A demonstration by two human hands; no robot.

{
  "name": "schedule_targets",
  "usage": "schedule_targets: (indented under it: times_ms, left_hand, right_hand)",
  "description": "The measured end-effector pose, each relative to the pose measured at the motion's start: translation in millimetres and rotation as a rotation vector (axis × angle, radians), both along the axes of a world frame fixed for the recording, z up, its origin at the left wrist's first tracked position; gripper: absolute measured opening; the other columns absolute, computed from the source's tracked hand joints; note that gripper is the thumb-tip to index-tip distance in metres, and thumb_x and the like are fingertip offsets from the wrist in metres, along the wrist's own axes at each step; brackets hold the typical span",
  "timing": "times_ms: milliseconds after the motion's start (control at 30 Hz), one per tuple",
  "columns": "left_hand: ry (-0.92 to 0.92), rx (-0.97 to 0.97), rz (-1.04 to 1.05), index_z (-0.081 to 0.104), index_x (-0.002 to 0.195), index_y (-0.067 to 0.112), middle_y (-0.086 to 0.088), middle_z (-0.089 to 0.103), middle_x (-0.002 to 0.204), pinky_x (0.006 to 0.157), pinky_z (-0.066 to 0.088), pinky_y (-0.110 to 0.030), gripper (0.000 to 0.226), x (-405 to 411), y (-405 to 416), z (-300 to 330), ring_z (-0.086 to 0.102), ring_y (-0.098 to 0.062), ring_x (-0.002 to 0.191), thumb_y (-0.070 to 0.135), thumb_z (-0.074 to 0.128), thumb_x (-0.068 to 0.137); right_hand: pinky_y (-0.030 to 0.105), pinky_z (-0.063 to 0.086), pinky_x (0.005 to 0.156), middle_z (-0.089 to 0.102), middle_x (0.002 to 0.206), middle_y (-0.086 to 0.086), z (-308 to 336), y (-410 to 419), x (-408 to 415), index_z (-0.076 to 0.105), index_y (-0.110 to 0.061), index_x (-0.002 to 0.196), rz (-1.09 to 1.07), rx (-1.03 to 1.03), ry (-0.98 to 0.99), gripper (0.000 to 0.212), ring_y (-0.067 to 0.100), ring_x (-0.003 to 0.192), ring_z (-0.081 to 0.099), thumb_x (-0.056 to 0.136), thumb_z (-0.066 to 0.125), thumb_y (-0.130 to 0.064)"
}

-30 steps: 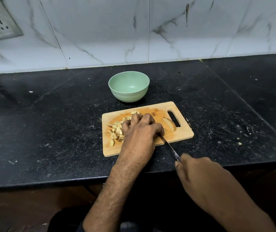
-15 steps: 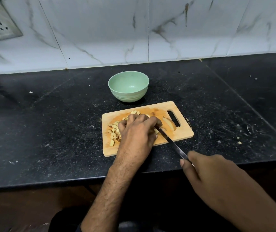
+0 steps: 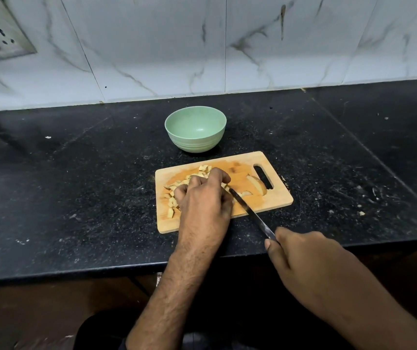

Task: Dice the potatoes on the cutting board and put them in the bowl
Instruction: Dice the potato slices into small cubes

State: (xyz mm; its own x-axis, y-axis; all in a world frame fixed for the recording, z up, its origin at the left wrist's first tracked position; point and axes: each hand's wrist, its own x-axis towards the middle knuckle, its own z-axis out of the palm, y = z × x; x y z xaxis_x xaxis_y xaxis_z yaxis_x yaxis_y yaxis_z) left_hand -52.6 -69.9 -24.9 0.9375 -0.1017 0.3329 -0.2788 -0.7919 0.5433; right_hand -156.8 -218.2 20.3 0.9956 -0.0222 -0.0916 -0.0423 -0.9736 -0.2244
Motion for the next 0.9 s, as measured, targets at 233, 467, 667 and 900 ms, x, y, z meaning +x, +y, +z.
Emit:
schedule_targets:
  times_ms: [233,467,667,900]
  left_hand:
    - [-0.048,-0.005,0.044,0.031,0.106,0.030,0.012,0.059,0.087,0.088,0.019,-0.028,0.044,-1.7,-4.7,-1.1,0.044,-0.007,0.093,0.009,0.063,0.084]
    - [-0.040,-0.035,0.059,0.037,0.103,0.029,0.017,0.054,0.075,0.085,0.015,-0.027,0.038,-4.1,-2.6,-0.3,0.044,-0.008,0.093,0.011,0.065,0.085]
    - [-0.002,0.025,0.066,0.061,0.091,0.032,0.019,0.057,0.082,0.084,0.011,-0.028,0.015,-1.1,-0.9,-1.5,0.039,-0.005,0.095,0.023,0.073,0.086]
    - [-0.032,0.057,0.064,0.071,0.104,0.032,0.015,0.068,0.097,0.085,0.013,-0.031,0.013,-3.4,-0.7,0.4,0.040,-0.008,0.103,0.037,0.066,0.093]
  right_hand:
    - [0.032,0.039,0.063,0.044,0.074,-0.006,-7.7,11.8,6.4,0.045,-0.028,0.104,0.016,0.013,-0.007,0.024,0.016,0.070,0.047,0.107,0.024,-0.038]
    - [0.031,0.038,0.061,0.044,0.074,-0.005,-11.2,8.7,-1.3,0.038,-0.030,0.099,0.027,0.011,0.035,0.019,0.013,0.064,0.044,0.108,0.023,-0.038]
    - [0.019,0.032,0.051,0.051,0.072,-0.005,2.8,-1.5,-11.5,0.035,-0.031,0.083,0.005,0.038,0.007,0.032,0.006,0.061,0.049,0.104,0.020,-0.051]
    - [0.027,0.043,0.059,0.053,0.069,-0.007,-4.1,-16.6,-0.7,0.034,-0.029,0.075,-0.084,0.062,-0.040,0.037,0.003,0.063,0.052,0.103,0.025,-0.050]
